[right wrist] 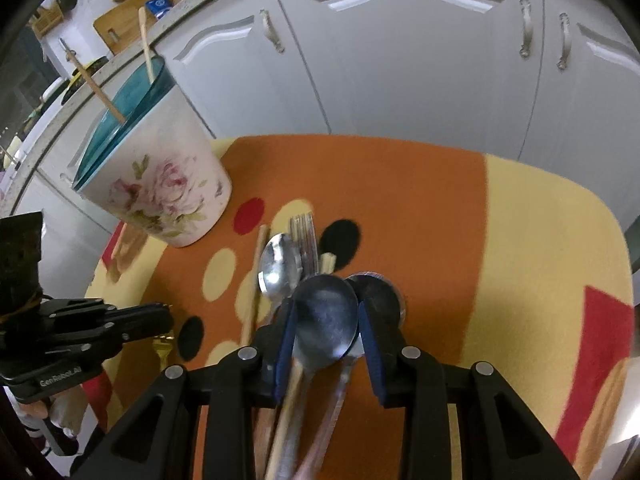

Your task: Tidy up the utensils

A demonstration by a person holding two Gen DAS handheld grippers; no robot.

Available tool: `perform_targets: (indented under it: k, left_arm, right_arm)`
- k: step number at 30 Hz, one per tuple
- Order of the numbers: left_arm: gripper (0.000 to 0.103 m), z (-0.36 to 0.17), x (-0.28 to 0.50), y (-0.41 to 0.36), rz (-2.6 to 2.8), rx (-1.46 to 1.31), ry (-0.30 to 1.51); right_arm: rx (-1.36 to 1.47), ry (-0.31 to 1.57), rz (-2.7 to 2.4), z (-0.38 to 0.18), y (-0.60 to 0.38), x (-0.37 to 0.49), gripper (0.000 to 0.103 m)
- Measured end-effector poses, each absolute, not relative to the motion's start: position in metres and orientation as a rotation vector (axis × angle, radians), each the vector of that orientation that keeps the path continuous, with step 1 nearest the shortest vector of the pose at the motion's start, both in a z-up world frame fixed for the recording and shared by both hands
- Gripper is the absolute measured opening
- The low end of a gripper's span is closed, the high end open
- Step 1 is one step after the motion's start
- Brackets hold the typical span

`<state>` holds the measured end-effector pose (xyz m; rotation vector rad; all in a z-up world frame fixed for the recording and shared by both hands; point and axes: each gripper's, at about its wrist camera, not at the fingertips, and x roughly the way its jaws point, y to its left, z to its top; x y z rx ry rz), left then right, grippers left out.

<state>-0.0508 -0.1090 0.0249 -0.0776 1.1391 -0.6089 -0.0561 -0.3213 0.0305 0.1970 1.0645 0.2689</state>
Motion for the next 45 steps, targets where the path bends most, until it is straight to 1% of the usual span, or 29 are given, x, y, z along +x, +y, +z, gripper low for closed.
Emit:
perform_targets:
  k: [1,2,3,5,7,8,14,17,27,28,32,33,45]
  left_arm:
    - [0.001,0.025,-0.051,-0.109,-0.609,-0.078,1.141]
    - [0.001,0.024,-0.051,-0.109,-0.608,-0.078,1.142]
    - [0.001,0.024,-0.05,-0.109,-0.608,-0.079,1.145]
    - [0.001,0.024,-0.048,-0.107,-0.602,-0.083,1.149]
    - [0.001,0.023,-0.047,-0.107,-0.597,-0.088,1.155]
    - [0.001,0.022,-0.046,-0.107,-0.596,-0.089,1.159]
    - [0.001,0.018,-0.044,-0.108,-0.589,-0.095,1.168]
    - [0.001,0.017,-0.044,-0.107,-0.591,-0.098,1.169]
    - [0.001,0.015,-0.041,-0.106,-0.593,-0.116,1.183]
    - [0.001,0.015,-0.04,-0.106,-0.594,-0.116,1.185]
    - [0.002,0.015,-0.039,-0.106,-0.601,-0.109,1.191]
    - [0.002,0.015,-0.038,-0.105,-0.604,-0.107,1.192]
    - [0.003,0.014,-0.034,-0.103,-0.642,-0.108,1.206]
  right_arm:
    - [0.191,1.063,0.271,0.031,-0.32,-0.057,0.031]
    - [0.186,1.061,0.269,0.031,-0.319,-0.058,0.025]
    - [0.189,1.065,0.273,0.031,-0.32,-0.058,0.023]
    - [0.227,1.075,0.296,0.03,-0.324,-0.057,0.011]
    - [0.266,1.085,0.335,0.033,-0.328,-0.056,0.006]
    - [0.271,1.087,0.355,0.036,-0.328,-0.056,0.005]
    - [0.268,1.096,0.42,0.039,-0.321,-0.055,0.005]
    - [0.289,1.137,0.471,0.033,-0.317,-0.055,0.005]
    - [0.134,1.165,0.51,0.032,-0.291,-0.037,0.005]
    - [0.118,1.172,0.516,0.032,-0.289,-0.034,0.006]
    - [0.023,1.211,0.545,0.03,-0.277,-0.019,0.017]
    - [0.013,1.217,0.551,0.029,-0.276,-0.016,0.018]
    - [-0.074,1.249,0.645,0.033,-0.253,0.01,0.019]
